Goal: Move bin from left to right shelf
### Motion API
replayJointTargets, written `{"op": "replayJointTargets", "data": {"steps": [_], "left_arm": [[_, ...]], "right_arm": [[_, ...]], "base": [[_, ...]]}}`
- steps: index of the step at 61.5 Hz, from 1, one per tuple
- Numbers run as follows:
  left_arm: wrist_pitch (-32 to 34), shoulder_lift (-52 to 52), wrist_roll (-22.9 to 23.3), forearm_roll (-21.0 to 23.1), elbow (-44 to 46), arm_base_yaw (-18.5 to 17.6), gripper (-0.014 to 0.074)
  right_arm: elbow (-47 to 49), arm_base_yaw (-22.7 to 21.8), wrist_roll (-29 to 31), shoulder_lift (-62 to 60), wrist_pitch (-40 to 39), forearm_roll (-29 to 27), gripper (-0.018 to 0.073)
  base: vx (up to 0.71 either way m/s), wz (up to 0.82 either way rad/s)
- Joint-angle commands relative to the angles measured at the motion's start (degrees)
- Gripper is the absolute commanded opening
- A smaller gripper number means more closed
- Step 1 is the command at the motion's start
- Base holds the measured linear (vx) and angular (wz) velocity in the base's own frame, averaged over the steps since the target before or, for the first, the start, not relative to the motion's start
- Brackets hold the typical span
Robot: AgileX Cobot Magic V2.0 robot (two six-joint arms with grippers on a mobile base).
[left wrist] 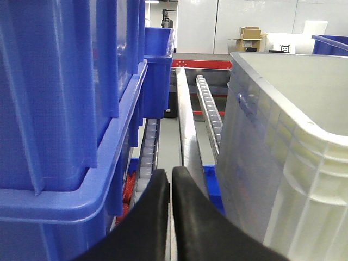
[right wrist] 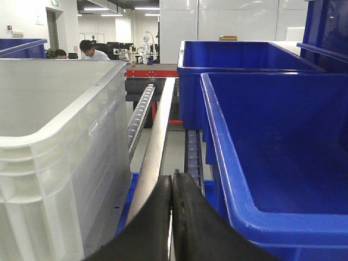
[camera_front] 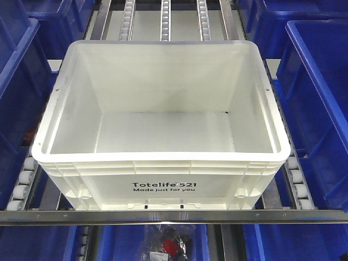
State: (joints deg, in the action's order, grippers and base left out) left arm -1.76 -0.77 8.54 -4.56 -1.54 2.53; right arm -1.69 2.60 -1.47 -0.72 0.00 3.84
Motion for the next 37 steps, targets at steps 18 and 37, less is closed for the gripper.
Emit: {"op": "replayJointTargets", "data": {"steps": [18, 37], "left_arm": [[4.1, -0.6, 0.4, 0.4, 1.2, 0.0, 0.0003], [4.1, -0.6, 0.4, 0.4, 1.2, 0.0, 0.0003]], "right_arm": [[-0.5, 0.1, 0.1, -0.7, -4.2, 0.2, -0.0009], [-0.5, 0.1, 0.1, -0.7, -4.2, 0.2, -0.0009]], "base": [[0.0, 0.0], [0.0, 0.0]]}}
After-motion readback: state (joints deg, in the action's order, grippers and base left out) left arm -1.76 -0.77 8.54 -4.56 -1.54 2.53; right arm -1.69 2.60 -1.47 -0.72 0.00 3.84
